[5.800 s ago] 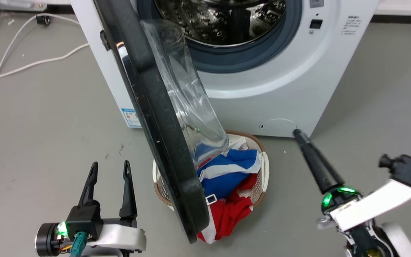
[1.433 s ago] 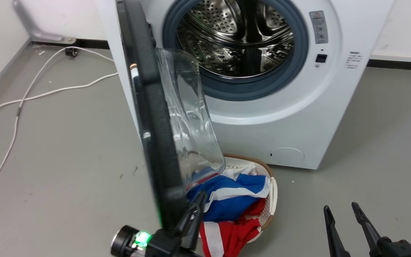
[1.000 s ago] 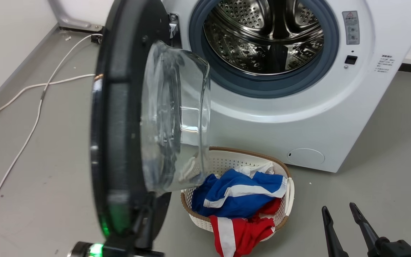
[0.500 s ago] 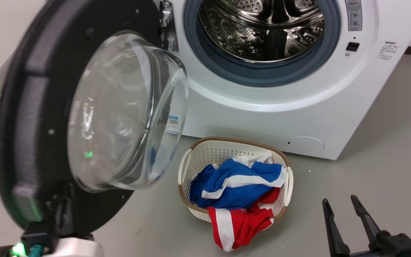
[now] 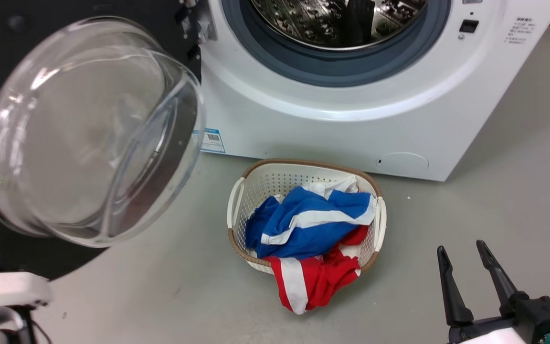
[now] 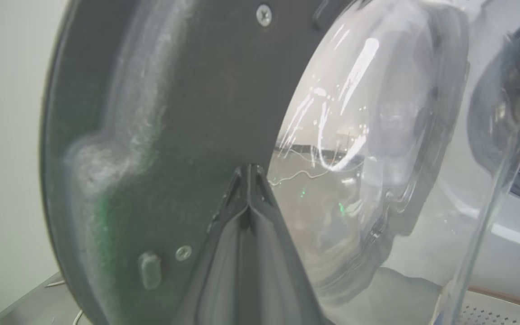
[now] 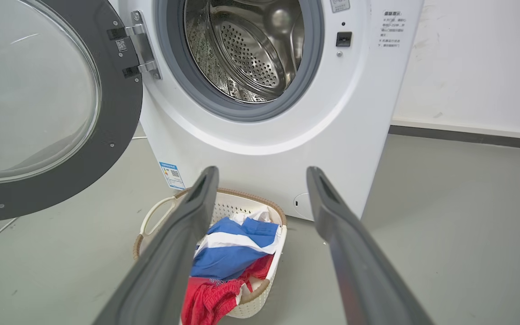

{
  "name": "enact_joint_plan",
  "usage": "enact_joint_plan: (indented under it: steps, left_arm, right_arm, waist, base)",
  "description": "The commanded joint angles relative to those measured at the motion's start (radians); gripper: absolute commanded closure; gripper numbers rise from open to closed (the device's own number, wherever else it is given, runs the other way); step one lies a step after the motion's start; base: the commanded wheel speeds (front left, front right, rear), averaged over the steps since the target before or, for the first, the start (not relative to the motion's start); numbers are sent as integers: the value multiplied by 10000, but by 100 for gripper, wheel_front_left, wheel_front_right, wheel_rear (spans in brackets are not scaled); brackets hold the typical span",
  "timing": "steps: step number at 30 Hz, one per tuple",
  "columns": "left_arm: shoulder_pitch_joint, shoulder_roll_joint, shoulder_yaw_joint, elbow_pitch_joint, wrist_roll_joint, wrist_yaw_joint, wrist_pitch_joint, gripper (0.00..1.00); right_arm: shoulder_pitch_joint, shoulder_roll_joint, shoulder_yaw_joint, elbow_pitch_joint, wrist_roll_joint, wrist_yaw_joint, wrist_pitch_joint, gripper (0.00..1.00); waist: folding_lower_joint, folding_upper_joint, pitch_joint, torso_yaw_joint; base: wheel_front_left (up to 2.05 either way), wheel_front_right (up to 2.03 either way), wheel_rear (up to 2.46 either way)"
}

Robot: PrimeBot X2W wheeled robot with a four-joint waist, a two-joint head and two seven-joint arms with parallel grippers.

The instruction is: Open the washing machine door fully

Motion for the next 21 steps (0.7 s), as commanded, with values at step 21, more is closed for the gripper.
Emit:
enact_joint_plan:
  steps: [21]
  left_arm:
    - [-2350, 1754, 2305, 3448, -316, -1499, 24, 100]
  right_arm:
    - [-683, 18, -5, -84, -271, -2, -21, 0]
  waist:
    - [-1, 0, 1111, -556]
  base:
    - [0, 0, 0]
